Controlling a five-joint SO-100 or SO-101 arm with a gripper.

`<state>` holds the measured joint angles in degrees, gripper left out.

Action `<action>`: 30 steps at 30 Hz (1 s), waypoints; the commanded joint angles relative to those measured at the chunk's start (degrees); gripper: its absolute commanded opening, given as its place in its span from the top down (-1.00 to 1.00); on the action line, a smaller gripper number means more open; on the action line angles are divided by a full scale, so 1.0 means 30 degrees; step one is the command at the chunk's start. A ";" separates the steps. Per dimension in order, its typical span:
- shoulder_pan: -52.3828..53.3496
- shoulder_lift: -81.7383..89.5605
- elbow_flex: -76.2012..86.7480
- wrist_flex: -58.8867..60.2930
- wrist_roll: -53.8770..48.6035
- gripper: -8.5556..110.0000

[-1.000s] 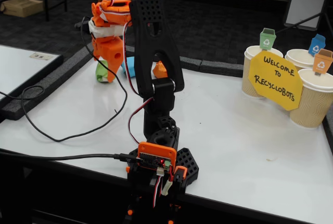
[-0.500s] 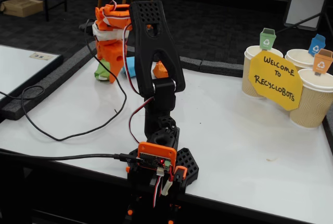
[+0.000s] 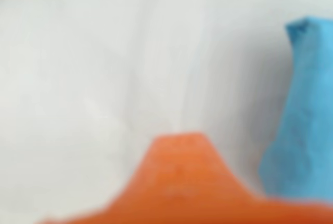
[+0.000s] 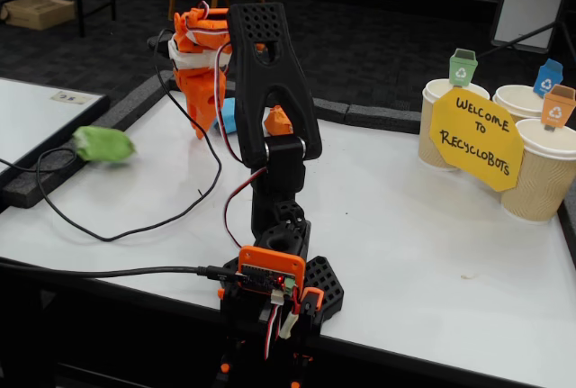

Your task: Sort rubbish by color.

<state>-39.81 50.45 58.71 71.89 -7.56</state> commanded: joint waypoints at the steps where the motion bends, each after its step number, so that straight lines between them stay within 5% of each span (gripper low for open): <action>1: 0.0146 0.0908 -0.3076 0.0937 -0.0381 0.85; 12: 0.0146 0.4248 -0.2051 0.3105 -0.0381 0.85; 30: 0.0410 1.9863 1.3066 0.0645 -0.0410 0.80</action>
<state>-39.81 90.79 93.34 76.29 -7.56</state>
